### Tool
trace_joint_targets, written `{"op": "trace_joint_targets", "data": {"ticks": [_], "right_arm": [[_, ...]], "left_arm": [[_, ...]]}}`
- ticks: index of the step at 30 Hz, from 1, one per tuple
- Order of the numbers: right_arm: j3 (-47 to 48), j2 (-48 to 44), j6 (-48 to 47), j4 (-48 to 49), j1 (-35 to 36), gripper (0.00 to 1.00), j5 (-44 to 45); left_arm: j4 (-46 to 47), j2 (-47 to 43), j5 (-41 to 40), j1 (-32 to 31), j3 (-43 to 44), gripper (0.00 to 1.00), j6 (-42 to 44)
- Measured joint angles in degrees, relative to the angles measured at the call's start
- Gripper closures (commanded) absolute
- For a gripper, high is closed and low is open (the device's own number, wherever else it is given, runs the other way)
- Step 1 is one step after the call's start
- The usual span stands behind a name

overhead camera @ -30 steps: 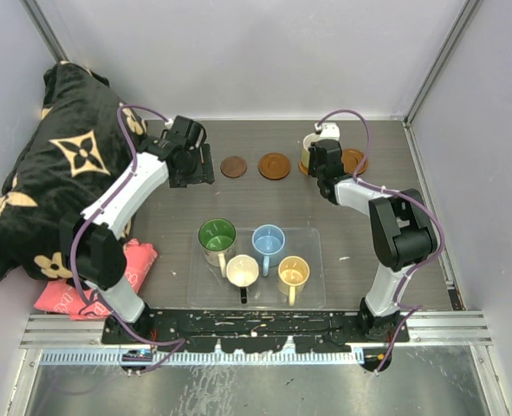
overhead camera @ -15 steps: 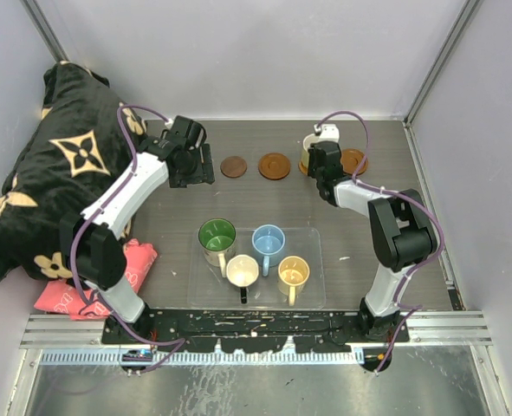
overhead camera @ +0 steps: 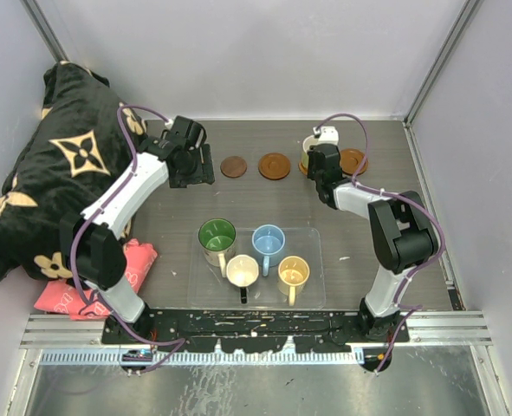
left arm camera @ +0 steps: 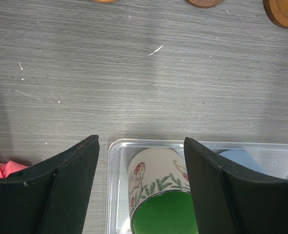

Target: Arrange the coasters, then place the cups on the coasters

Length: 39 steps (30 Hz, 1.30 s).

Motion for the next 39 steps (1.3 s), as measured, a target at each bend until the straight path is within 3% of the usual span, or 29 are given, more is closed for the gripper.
{"op": "trace_joint_targets", "data": {"ticks": [4, 10, 28, 39], "right_arm": [[0.0, 0.0, 0.0, 0.0, 0.0, 0.98, 0.0], [0.0, 0.0, 0.0, 0.0, 0.0, 0.85, 0.2], [0.0, 0.0, 0.1, 0.0, 0.0, 0.74, 0.9], [0.0, 0.0, 0.3, -0.7, 0.1, 0.62, 1.9]], "left_arm": [[0.0, 0.0, 0.0, 0.0, 0.0, 0.28, 0.0], [0.0, 0.0, 0.0, 0.0, -0.3, 0.28, 0.0], [0.0, 0.0, 0.0, 0.0, -0.3, 0.27, 0.0], [0.0, 0.0, 0.0, 0.0, -0.3, 0.27, 0.0]]}}
